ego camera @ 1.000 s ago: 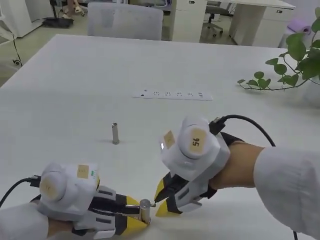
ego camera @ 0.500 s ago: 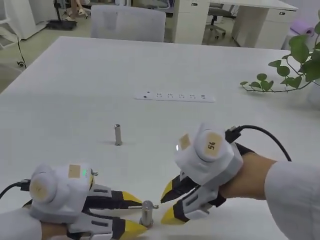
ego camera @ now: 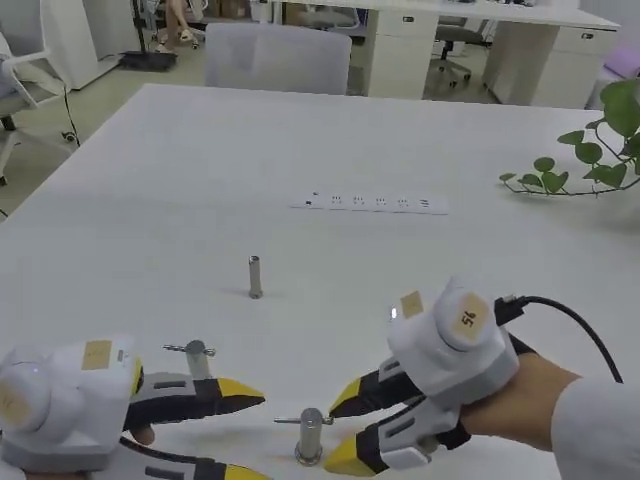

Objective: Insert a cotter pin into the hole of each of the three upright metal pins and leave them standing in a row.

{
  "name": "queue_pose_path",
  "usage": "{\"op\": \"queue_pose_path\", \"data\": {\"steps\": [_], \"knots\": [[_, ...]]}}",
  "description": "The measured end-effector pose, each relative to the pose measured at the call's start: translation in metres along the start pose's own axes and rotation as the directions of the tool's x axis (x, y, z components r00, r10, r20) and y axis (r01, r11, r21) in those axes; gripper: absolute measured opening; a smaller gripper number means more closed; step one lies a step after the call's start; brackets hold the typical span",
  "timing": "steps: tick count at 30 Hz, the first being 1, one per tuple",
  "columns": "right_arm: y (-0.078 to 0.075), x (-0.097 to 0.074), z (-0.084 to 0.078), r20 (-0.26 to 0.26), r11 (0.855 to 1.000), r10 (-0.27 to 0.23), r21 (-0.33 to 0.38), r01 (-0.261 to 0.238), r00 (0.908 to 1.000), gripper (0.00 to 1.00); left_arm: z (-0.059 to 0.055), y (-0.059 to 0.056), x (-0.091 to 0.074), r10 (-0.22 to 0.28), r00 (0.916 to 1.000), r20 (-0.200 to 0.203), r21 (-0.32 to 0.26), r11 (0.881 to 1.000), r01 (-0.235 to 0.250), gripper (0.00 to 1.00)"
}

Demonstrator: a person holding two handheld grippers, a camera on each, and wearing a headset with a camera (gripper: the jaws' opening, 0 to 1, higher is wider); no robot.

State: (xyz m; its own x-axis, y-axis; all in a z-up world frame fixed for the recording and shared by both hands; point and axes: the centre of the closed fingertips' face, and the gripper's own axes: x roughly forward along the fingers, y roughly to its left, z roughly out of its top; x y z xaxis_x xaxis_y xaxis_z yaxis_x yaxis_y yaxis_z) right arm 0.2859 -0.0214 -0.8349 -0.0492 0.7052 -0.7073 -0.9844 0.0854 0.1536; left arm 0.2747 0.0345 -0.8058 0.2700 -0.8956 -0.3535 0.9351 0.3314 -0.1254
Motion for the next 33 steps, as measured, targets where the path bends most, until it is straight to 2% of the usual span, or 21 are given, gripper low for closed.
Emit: {"op": "queue_pose_path", "data": {"steps": [3,8,11,16,19,25,33], "knots": [[-0.001,0.003,0.0,0.031,0.999,-0.001,0.041,-0.001,0.9995,0.33,0.002,-0.001,-0.012,0.026,0.9996,0.013,-0.015,1.0,-0.025,0.52],[0.0,0.008,0.005,0.075,1.0,-0.005,0.03,0.002,0.9972,0.33,0.002,0.0,-0.04,0.1,0.9945,0.031,-0.035,0.994,-0.099,0.57],[0.003,0.012,0.005,0.079,0.999,0.009,0.042,-0.012,0.9968,0.33,0.0,0.002,-0.053,0.135,0.9903,0.032,-0.052,0.99,-0.133,0.59],[0.003,0.022,0.006,0.087,1.0,-0.006,0.02,0.004,0.9962,0.33,0.001,0.007,-0.068,0.179,0.9824,0.053,-0.075,0.982,-0.175,0.63],[0.001,0.026,0.005,0.088,1.0,-0.016,0.013,0.015,0.996,0.32,0.003,0.008,-0.073,0.191,0.9794,0.065,-0.079,0.979,-0.186,0.64],[-0.005,0.029,0.007,0.114,0.999,-0.05,0.006,0.05,0.9923,0.28,0.0,0.011,-0.08,0.211,0.9758,0.057,-0.083,0.975,-0.206,0.64],[-0.007,0.031,0.005,0.127,0.996,-0.064,-0.049,0.07,0.9899,0.16,0.0,0.012,-0.083,0.225,0.9727,0.058,-0.088,0.972,-0.219,0.64]]}}
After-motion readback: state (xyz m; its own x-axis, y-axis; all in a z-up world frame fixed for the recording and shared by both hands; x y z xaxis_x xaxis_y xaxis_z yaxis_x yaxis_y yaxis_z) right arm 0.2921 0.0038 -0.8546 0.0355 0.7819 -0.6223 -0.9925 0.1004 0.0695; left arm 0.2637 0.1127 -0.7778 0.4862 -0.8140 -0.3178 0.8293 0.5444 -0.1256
